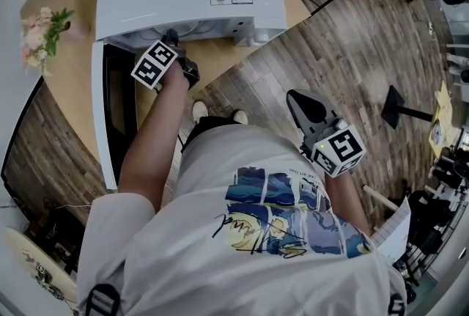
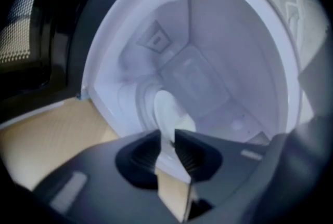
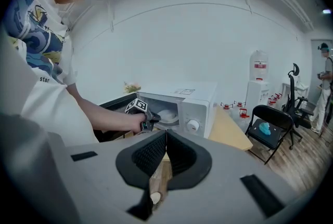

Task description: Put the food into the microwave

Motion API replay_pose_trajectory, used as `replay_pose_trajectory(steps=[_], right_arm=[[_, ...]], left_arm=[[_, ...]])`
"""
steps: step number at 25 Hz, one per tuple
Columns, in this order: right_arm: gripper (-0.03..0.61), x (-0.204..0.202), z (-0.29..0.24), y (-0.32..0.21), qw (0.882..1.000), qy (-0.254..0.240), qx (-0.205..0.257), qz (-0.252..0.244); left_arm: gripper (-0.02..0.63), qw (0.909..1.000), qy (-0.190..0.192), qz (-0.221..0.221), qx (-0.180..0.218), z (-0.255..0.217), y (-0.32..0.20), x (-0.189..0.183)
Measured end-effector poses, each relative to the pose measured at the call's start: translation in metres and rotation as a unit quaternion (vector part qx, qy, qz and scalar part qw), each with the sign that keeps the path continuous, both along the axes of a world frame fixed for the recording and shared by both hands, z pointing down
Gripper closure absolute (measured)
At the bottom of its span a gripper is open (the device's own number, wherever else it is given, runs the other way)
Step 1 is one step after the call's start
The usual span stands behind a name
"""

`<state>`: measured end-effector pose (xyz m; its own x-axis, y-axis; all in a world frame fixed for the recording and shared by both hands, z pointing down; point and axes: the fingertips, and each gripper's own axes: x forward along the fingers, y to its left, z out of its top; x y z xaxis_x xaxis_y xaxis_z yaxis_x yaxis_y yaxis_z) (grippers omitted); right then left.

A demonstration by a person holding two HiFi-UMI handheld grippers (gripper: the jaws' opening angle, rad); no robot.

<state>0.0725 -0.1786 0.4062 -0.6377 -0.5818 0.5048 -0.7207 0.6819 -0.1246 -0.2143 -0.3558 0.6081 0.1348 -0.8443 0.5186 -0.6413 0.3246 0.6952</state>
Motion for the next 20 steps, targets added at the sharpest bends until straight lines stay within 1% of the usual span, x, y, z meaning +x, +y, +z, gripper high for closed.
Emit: replay_pose_trajectory(steps=[3,5,10,13,15,17,20], right_arm=[[0.571,0.003,-0.001,0.004,1.0,0.0,0.004,-0.001],[0.571,0.003,-0.003,0.007,1.0,-0.001,0.004,-0.002],[0.571,0.004,-0.004,0.012,1.0,-0.005,0.0,-0.014],[0.571,0.005,-0.005,0.015,1.0,-0.009,0.001,-0.024],[0.571,0.007,-0.005,0.016,1.0,-0.012,0.003,-0.028],[0.571,0.01,-0.005,0.018,0.999,-0.015,0.004,-0.031],[0.571,0.015,-0.003,0.02,0.999,-0.022,0.004,-0.033]], left_arm=[[0.529,0.9984,-0.053,0.013,-0.012,-0.002,0.002,0.0],[0.508,0.9956,-0.087,0.026,-0.021,-0.003,0.003,0.002],[0.449,0.9831,-0.165,0.066,-0.044,-0.005,0.003,0.008],[0.418,0.9758,-0.198,0.079,-0.049,-0.004,0.006,0.008],[0.413,0.9716,-0.216,0.084,-0.047,-0.006,0.009,0.006],[0.402,0.9703,-0.222,0.084,-0.045,-0.009,0.013,0.005],[0.402,0.9698,-0.225,0.084,-0.044,-0.012,0.022,0.005]])
